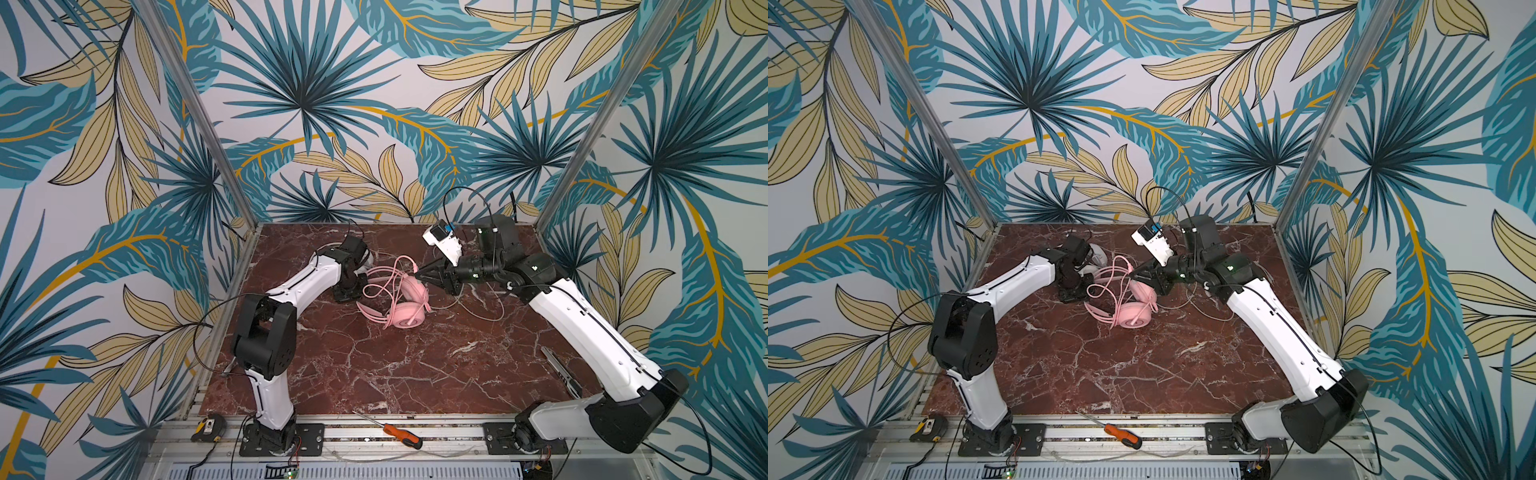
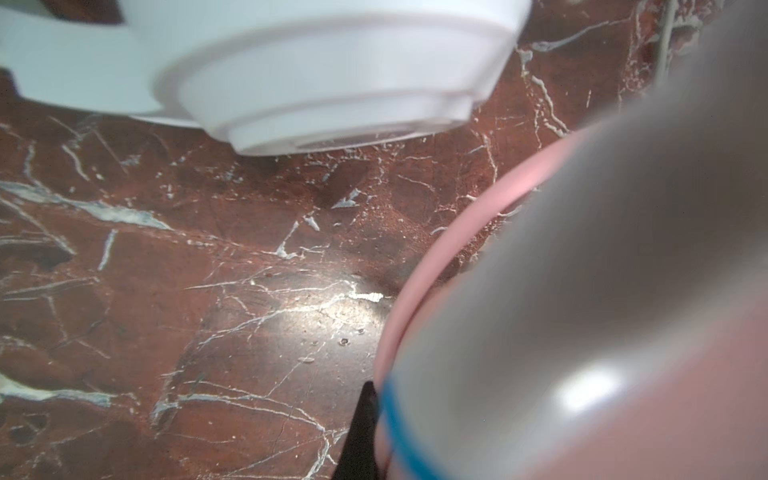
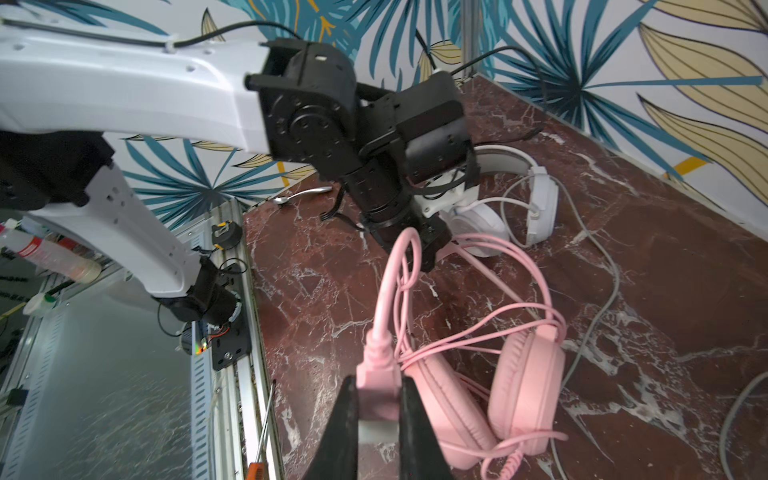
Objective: Wrap the headphones
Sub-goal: 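Lift the USB plug with the right gripper and carry it over the headset, then carry the plug past the headset toward the far side with the right gripper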
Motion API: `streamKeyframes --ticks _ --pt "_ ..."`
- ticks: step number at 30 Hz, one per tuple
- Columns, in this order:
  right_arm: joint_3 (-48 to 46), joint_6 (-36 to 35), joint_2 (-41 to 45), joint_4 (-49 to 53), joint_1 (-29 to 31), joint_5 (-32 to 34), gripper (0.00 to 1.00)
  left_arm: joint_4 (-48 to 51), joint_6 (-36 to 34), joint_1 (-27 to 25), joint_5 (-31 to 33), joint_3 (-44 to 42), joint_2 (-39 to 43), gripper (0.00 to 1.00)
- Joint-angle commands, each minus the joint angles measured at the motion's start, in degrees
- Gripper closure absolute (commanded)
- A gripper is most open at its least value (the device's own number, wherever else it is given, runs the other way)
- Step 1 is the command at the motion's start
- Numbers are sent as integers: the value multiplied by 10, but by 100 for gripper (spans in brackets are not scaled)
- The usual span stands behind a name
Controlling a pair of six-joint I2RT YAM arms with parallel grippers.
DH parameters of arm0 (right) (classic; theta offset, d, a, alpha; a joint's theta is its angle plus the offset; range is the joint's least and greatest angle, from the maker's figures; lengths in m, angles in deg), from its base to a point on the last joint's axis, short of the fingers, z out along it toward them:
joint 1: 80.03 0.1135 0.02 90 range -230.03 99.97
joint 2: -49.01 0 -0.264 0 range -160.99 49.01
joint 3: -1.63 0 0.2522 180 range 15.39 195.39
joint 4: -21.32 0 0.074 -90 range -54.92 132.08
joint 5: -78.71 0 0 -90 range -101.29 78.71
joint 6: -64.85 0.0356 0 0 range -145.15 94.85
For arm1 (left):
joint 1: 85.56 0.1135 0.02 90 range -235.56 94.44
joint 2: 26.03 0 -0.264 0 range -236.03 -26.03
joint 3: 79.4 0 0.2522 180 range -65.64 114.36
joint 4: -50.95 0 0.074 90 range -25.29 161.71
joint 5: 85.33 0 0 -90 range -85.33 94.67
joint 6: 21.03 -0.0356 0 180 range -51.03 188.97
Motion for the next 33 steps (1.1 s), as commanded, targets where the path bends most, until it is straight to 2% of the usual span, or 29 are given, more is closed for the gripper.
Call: streamKeyframes --ticks 1,12,19,29,33 --pt "16 27 -16 -48 -18 44 100 -9 -38 -9 -32 0 41 100" --pt "15 84 -44 -60 -105 193 100 3 -97 -12 -70 -24 73 100" --pt "18 94 -77 -48 -142 245 100 10 -121 -16 -86 -32 84 100" --pt "47 86 -151 41 -186 394 100 19 -176 -17 -132 -38 122 100" --pt "52 77 -178 73 -197 430 100 20 -192 -16 -151 -43 134 100"
